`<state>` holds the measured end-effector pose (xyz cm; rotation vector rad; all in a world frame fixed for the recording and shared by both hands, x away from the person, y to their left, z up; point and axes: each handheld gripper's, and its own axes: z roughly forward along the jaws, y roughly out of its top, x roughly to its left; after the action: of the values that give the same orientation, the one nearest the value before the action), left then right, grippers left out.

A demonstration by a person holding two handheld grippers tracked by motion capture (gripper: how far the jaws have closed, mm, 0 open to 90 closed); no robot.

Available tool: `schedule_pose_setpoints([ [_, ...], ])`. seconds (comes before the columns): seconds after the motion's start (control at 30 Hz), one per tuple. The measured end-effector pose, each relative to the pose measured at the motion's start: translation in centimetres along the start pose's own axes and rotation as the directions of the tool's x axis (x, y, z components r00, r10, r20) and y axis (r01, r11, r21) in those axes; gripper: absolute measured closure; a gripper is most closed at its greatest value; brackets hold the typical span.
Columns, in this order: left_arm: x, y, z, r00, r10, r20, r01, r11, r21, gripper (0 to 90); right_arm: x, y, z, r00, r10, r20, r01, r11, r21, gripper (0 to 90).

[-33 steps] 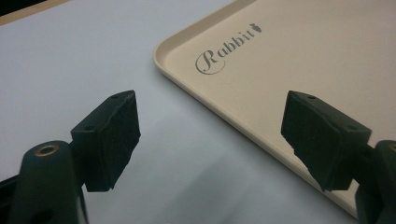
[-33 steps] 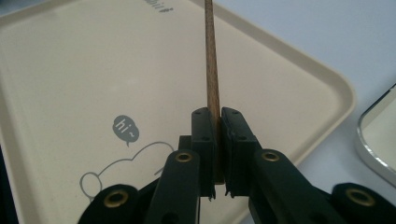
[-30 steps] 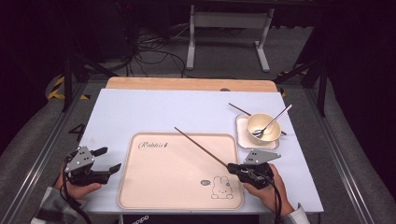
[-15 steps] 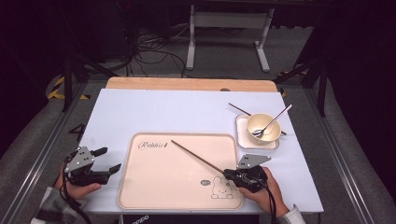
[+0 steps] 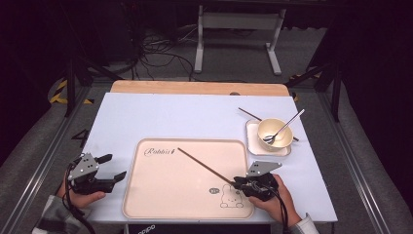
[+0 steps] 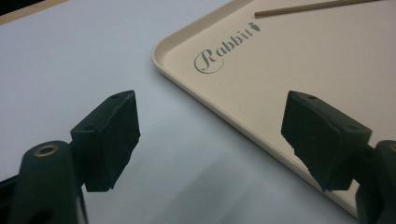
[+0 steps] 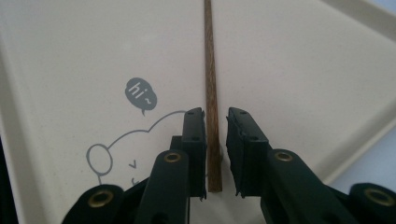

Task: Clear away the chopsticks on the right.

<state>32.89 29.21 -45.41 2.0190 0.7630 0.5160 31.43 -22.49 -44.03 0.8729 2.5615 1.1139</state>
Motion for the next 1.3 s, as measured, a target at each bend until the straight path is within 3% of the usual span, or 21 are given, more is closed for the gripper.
schedule_pose_setpoints([
  [0.17,0.0,0.0,0.0,1.0,0.001,0.002,-0.001,1.0,0.001,20.1,-0.7,0.2,-1.7,0.9989,-0.006,0.046,0.009,0.998,-0.054,75.9],
  [0.33,0.0,0.0,0.1,1.0,-0.001,0.0,0.001,1.0,0.003,20.1,-1.5,0.2,-4.4,0.9968,-0.002,0.08,0.013,0.99,-0.144,73.7],
  [0.43,0.0,0.0,0.1,1.0,-0.002,0.001,0.002,1.0,0.005,20.1,-1.8,0.3,-5.5,0.9929,0.002,0.119,0.018,0.986,-0.164,72.9],
  [0.47,0.0,0.0,0.1,1.0,-0.002,0.002,0.002,1.0,0.005,20.1,-2.3,0.3,-6.5,0.9885,0.01,0.151,0.019,0.982,-0.187,72.4],
  [0.5,0.0,0.0,0.1,1.0,-0.004,0.004,0.004,1.0,0.004,20.1,-2.3,0.3,-6.5,0.9885,0.01,0.151,0.019,0.982,-0.187,72.4],
  [0.6,0.0,0.0,0.1,1.0,-0.003,0.006,0.003,1.0,0.003,20.1,-3.1,0.2,-8.1,0.97,0.009,0.243,0.039,0.981,-0.192,72.4],
  [0.63,0.0,0.0,0.2,1.0,-0.003,0.008,0.003,1.0,0.003,20.1,-3.8,0.2,-9.0,0.9555,0.014,0.295,0.045,0.98,-0.193,72.4],
  [0.73,0.0,0.0,0.2,1.0,-0.002,0.007,0.002,1.0,0.007,20.0,-4.5,0.0,-9.6,0.9515,0.028,0.306,0.037,0.978,-0.207,72.3],
  [0.83,0.1,0.0,0.3,0.9999,-0.001,0.011,0.001,0.9999,0.01,20.0,-5.5,-0.4,-10.6,0.9294,0.045,0.366,0.035,0.977,-0.208,71.3],
  [0.93,0.1,0.0,0.4,0.9999,-0.003,0.012,0.003,0.9999,0.012,20.0,-6.4,-0.9,-11.2,0.9234,0.064,0.378,0.022,0.975,-0.22,68.9],
  [0.97,0.1,0.0,0.4,0.9999,-0.003,0.011,0.003,0.9999,0.012,20.0,-6.8,-1.1,-11.5,0.9139,0.074,0.399,0.018,0.975,-0.221,68.9],
  [1.0,0.1,0.0,0.3,0.9999,-0.006,0.01,0.006,0.9999,0.013,20.0,-7.1,-1.3,-11.7,0.9106,0.085,0.405,0.01,0.974,-0.226,68.6],
  [1.03,0.1,0.0,0.3,0.9999,-0.003,0.011,0.003,0.9999,0.013,19.9,-7.9,-1.7,-12.2,0.8967,0.11,0.429,-0.006,0.972,-0.236,66.9],
  [1.07,0.1,0.0,0.3,0.9999,-0.008,0.011,0.008,0.9999,0.013,19.9,-7.9,-1.7,-12.2,0.8967,0.11,0.429,-0.006,0.972,-0.236,66.9],
  [1.1,0.1,0.0,0.4,0.9999,-0.009,0.01,0.009,0.9998,0.018,19.9,-8.3,-1.8,-12.3,0.8876,0.116,0.446,-0.01,0.972,-0.233,65.6],
  [1.13,0.1,0.0,0.4,1.0,-0.006,0.008,0.005,0.9998,0.019,19.9,-8.9,-2.1,-12.5,0.8694,0.128,0.477,-0.02,0.974,-0.225,64.7],
  [1.3,0.2,0.0,0.5,0.9999,-0.003,0.011,0.003,0.9998,0.022,19.9,-12.3,-3.3,-12.8,0.8444,0.182,0.504,-0.094,0.976,-0.195,60.6],
])
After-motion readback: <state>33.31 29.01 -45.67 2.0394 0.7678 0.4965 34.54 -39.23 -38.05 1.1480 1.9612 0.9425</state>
